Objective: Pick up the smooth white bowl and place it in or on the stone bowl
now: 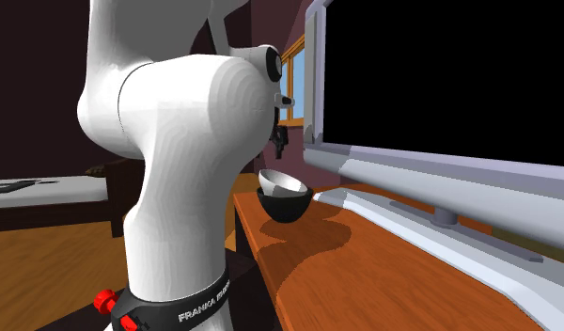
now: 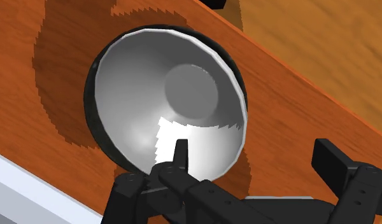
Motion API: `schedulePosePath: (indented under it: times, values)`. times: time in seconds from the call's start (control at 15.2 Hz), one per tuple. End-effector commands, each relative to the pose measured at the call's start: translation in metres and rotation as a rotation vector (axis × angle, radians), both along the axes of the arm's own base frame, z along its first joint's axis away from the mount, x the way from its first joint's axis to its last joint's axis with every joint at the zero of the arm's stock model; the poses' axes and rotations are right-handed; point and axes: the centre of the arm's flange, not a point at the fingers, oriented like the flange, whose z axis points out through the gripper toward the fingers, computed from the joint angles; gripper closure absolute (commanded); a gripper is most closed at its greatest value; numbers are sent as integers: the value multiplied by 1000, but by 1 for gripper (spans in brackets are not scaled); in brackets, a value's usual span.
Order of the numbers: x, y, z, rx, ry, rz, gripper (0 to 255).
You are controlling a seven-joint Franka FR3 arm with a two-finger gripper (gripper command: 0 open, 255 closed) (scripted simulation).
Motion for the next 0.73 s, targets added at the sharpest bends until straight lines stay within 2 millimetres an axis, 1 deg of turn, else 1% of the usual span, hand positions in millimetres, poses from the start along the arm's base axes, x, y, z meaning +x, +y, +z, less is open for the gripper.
schedulePosePath:
  times: [0.0,0.13,0.66]
  values:
    - [1,0,20,0,0,0,0]
    - [3,1,43,0,0,0,0]
    - [3,1,43,0,0,0,0]
